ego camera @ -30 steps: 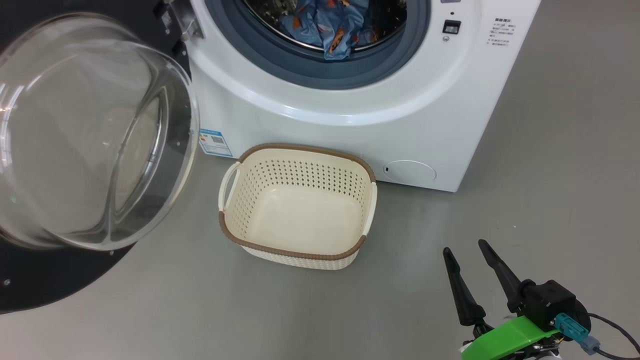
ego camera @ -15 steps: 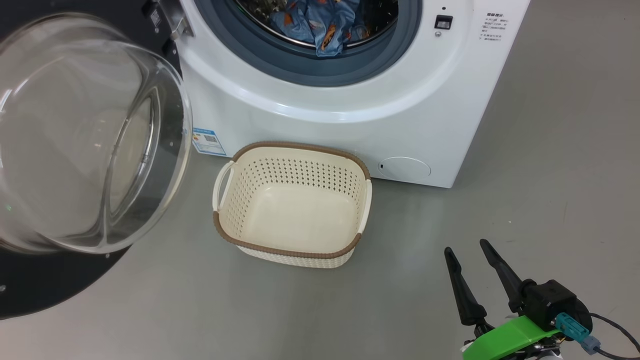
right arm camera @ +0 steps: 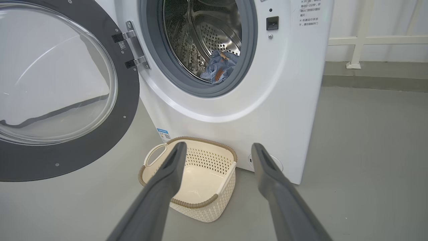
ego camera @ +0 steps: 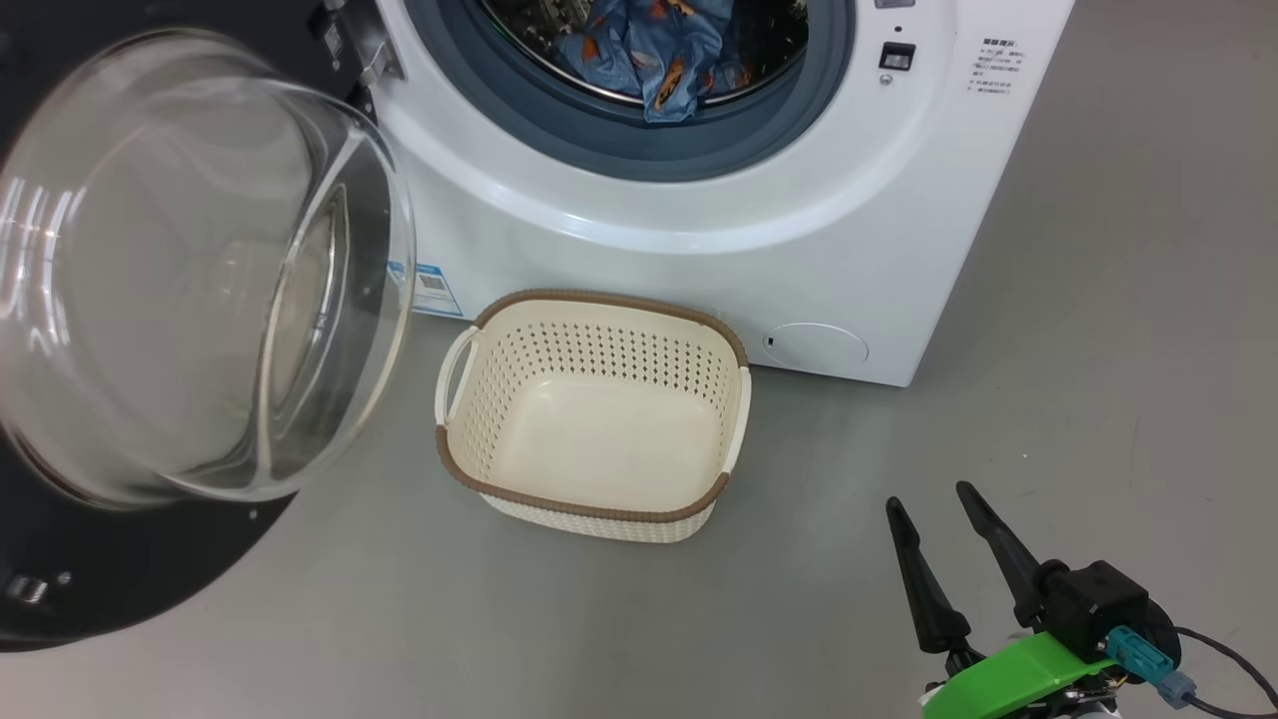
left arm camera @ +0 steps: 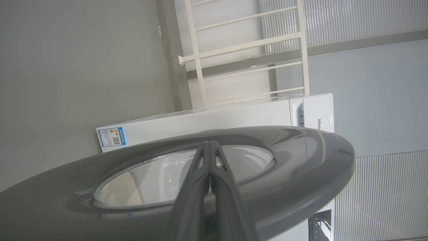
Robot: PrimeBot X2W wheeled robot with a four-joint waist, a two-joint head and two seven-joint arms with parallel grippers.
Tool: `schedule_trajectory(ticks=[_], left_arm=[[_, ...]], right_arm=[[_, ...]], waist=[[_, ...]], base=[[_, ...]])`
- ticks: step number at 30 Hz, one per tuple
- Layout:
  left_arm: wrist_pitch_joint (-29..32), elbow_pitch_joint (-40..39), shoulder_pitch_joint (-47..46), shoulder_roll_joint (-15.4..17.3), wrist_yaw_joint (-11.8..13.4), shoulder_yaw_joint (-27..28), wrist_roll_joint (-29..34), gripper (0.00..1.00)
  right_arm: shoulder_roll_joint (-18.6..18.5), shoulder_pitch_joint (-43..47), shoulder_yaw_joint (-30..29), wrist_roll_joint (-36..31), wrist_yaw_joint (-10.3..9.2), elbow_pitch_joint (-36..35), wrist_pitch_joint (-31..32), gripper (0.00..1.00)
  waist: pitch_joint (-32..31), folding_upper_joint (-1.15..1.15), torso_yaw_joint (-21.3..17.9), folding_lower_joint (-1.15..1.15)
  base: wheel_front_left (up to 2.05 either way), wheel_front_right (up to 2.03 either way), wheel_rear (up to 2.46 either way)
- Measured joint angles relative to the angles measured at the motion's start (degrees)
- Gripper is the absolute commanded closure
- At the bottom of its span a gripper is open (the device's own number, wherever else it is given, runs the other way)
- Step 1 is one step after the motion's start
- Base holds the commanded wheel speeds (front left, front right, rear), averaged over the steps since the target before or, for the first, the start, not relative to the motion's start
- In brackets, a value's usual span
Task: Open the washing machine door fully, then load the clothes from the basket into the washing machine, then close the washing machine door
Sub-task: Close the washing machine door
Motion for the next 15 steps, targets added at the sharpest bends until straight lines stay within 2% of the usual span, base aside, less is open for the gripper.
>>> schedule_trajectory(ticks=[9, 15], left_arm=[[8.7, -6.4, 3.4, -3.0, 1.2, -1.3, -5.0, 1.0], [10.7, -11.3, 5.9, -4.9, 2.1, -1.6, -6.5, 1.0]], right_arm=[[0.0, 0.0, 0.5, 1.0, 0.0, 0.5, 0.0, 0.0], [0.0, 0.1, 0.8, 1.2, 0.0, 0.8, 0.0, 0.0]], waist=[[-1.3, 0.0, 0.2, 0.0], [-2.2, 0.0, 0.0, 0.0]], base=[[0.0, 0.0, 0.0], [0.0, 0.0, 0.0]])
